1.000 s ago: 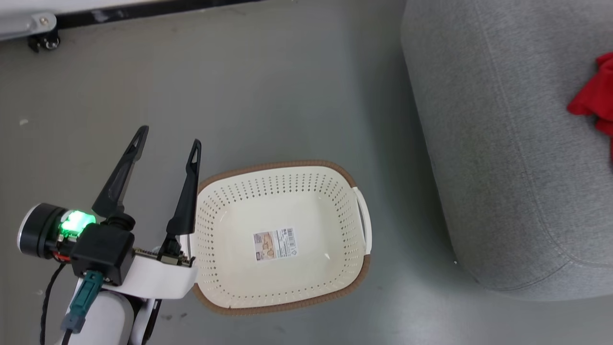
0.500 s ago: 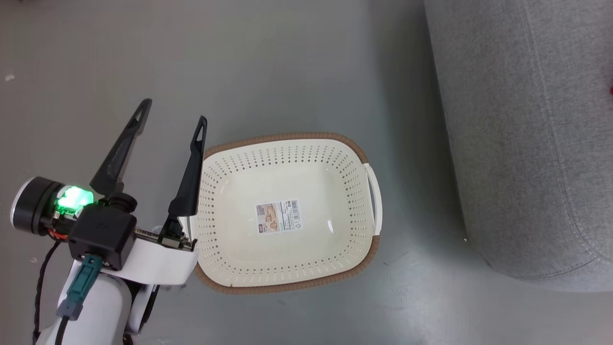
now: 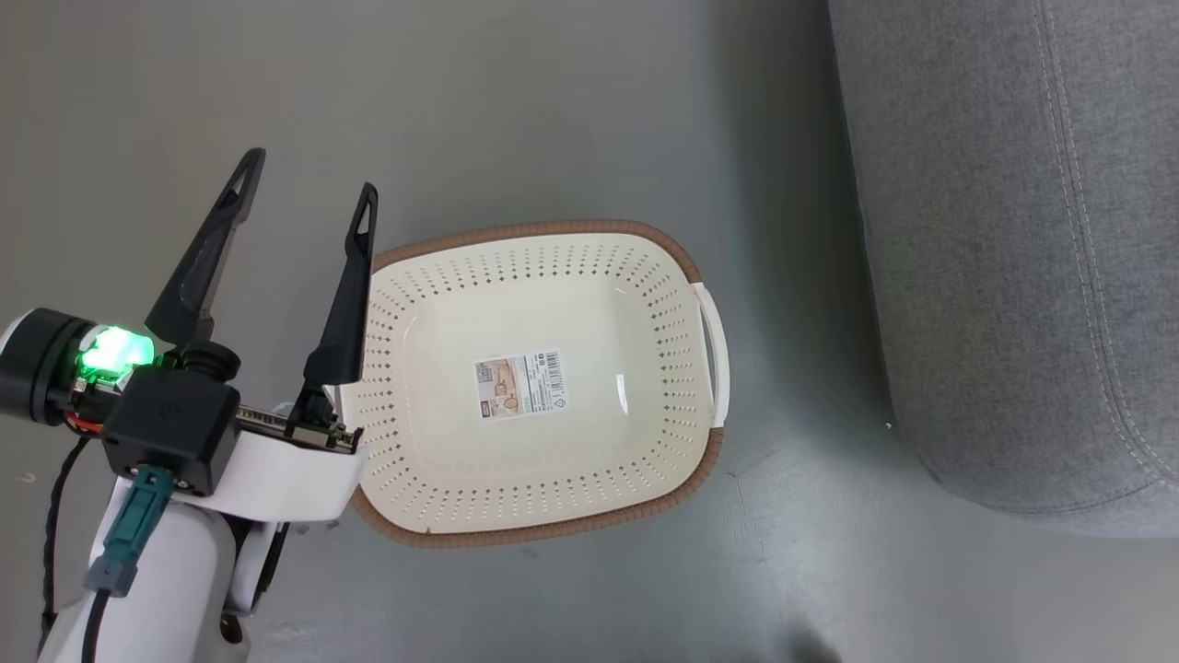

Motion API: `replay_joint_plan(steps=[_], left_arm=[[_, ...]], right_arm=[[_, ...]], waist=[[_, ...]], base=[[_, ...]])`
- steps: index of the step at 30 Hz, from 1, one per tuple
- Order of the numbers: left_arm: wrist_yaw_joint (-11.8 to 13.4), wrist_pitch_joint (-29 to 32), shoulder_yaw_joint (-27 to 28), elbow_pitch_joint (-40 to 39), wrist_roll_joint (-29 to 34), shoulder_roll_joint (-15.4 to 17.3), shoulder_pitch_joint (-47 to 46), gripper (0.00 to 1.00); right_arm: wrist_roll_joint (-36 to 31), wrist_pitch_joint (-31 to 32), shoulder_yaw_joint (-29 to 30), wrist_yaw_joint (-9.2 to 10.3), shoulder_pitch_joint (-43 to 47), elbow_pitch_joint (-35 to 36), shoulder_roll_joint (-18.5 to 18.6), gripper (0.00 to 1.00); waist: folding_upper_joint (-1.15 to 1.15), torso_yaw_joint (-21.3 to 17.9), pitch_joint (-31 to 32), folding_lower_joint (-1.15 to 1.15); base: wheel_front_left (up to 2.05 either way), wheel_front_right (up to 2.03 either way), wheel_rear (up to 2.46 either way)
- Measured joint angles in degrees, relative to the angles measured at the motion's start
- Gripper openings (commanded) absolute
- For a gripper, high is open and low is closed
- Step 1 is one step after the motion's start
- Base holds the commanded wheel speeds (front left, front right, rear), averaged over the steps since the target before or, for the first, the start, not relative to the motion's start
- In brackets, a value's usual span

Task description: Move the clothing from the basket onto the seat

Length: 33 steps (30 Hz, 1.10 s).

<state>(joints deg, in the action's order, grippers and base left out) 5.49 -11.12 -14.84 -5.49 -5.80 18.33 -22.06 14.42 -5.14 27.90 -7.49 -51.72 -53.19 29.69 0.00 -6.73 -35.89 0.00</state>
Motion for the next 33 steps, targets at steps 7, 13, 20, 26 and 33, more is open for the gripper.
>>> replay_joint_plan(steps=[7, 13, 20, 26, 33], left_arm=[[0.0, -0.52, 0.26, 1.01, 0.01, -0.04, -0.73, 1.0], [0.04, -1.01, 0.27, 2.03, -0.02, -0.38, -0.8, 1.0], [0.07, -1.54, 0.41, 3.41, -0.21, -0.79, -0.82, 1.0], [0.09, -2.1, 0.65, 5.01, -0.73, -1.21, -0.82, 1.0], [0.6, -2.58, 1.16, 6.03, -1.13, -2.15, -0.79, 1.0]], right_arm=[[1.43, -0.91, -0.62, 0.0, 0.02, -1.88, -1.52, 1.0], [3.7, -0.91, -2.14, 0.0, 0.05, -2.33, -1.79, 1.0], [5.46, -1.57, -5.11, 0.0, 0.31, -0.7, -2.44, 1.0], [7.22, -2.07, -9.17, 0.0, 1.61, 1.52, -2.54, 1.0], [9.83, -2.07, -12.98, 0.0, 4.1, 3.88, -2.88, 1.0]], waist=[[0.0, -1.31, -0.32, 0.0], [0.0, -2.08, 0.4, 0.0], [0.0, -3.25, 1.6, 0.0], [0.0, -4.39, 3.01, 0.0], [0.0, -5.38, 4.83, 0.0]], base=[[0.0, 0.0, 0.0], [0.0, 0.0, 0.0], [0.0, 0.0, 0.0], [0.0, 0.0, 0.0], [0.0, 0.0, 0.0]])
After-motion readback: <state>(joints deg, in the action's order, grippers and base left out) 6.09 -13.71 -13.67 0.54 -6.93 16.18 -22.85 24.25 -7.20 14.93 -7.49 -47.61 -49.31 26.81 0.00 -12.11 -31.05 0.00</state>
